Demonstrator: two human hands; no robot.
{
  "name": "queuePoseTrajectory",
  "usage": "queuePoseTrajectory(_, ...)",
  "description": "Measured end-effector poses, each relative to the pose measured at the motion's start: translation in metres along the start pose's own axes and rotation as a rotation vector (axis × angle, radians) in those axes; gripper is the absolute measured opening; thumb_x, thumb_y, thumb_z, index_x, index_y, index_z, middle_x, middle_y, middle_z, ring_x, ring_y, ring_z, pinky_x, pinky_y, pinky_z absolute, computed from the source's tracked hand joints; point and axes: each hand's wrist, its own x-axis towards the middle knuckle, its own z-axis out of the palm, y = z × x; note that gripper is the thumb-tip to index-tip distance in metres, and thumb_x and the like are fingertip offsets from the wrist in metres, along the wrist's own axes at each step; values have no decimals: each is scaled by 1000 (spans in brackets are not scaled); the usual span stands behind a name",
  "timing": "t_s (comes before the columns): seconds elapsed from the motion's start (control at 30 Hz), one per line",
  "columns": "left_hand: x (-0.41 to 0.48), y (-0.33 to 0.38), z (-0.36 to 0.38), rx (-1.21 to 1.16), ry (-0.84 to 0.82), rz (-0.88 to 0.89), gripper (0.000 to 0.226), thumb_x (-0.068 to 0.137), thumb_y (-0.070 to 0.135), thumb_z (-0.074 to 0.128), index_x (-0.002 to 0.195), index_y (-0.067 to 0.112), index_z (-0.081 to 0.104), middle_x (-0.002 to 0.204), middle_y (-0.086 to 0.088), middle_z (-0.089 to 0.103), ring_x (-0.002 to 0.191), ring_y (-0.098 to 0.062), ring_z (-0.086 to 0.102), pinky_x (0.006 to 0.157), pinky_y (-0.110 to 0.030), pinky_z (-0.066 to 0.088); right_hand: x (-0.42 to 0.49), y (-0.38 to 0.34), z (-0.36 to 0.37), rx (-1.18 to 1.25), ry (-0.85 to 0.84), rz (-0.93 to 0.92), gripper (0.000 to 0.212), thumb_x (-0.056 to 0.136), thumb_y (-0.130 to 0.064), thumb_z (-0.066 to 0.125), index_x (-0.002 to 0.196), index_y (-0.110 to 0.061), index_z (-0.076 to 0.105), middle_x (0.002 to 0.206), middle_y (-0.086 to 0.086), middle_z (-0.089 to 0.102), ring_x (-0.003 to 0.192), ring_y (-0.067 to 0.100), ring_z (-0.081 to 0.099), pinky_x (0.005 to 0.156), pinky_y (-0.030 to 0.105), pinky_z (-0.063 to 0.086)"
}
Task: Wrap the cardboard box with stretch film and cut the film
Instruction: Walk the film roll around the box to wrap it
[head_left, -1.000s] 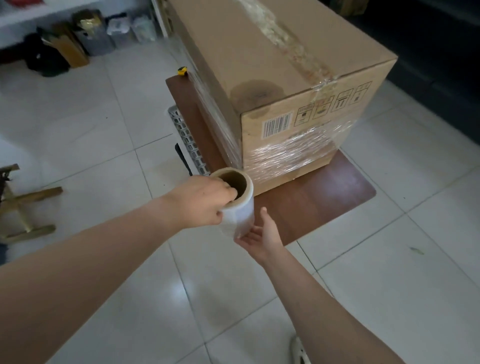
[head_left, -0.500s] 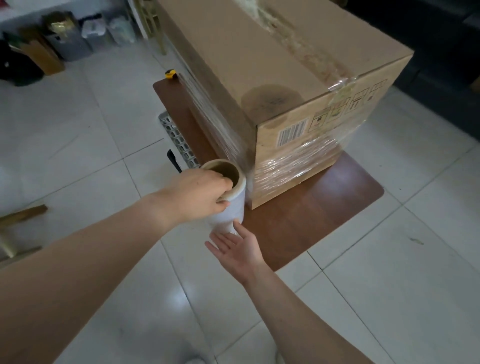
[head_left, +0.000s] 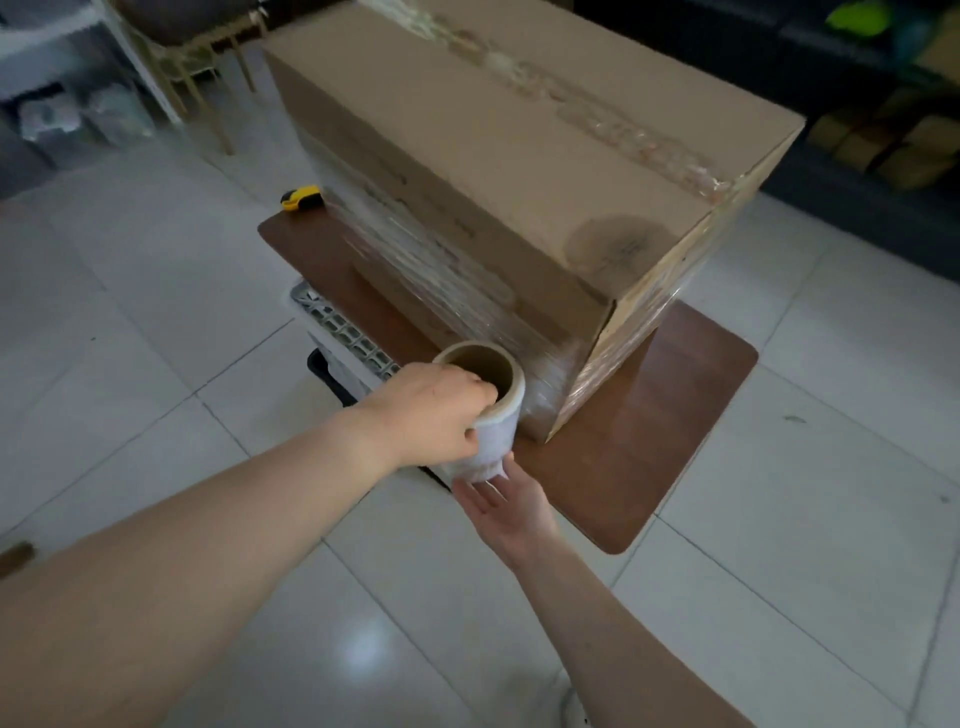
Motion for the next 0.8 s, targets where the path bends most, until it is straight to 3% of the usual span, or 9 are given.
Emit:
queuePoseTrajectory(0.1,6,-2,5,6,-56,-8,29,88,45,53,82,21,38,77,7,47,66,-16,45,55,-30,33,1,9,3,91,-21,7,42,95,-24,57,126,4,53,131,24,51,116,37,55,93,45,49)
queuePoseTrajectory(0.23,11,-13,2,5,-23,-7,27,91,38,55,75,19,43,71,5,52,63,-16,49,53,-31,35,1,18,7,185,-44,16,35,95,-19,57,123,0,50,130,24,46,124,36,49,86,47,49)
queuePoseTrajectory(0.3,11,-20,0,-18,-28,5,27,88,37,57,71,20,43,67,5,51,61,-15,50,50,-31,35,4,24,7,181,-78,14,40,95,-18,56,129,0,46,133,22,47,127,34,47,89,48,48)
queuePoseTrajectory(0.47,9,-22,-1,-49,-61,8,21,87,26,57,79,21,38,70,8,43,60,-13,46,47,-29,28,14,31,13,228,-106,-26,36,97,-14,53,129,0,47,117,19,54,126,32,47,98,51,45)
queuePoseTrajectory(0.57,9,-30,-5,-33,-87,28,18,85,25,57,89,20,41,78,7,45,63,-15,44,49,-28,27,18,41,22,209,-128,-64,33,96,-13,53,126,-1,51,124,18,54,127,28,48,86,49,50)
queuePoseTrajectory(0.67,13,-41,-10,49,-81,42,28,86,38,60,89,17,41,82,5,47,70,-16,45,56,-30,31,25,60,34,177,-155,-139,37,96,-15,54,130,-3,49,134,15,49,129,24,44,78,46,53)
queuePoseTrajectory(0.8,15,-64,-7,97,-10,175,25,90,36,56,87,20,37,92,0,58,80,-20,57,57,-30,33,36,75,50,182,-136,-212,34,96,-20,56,126,-7,49,135,12,47,137,26,37,92,46,48)
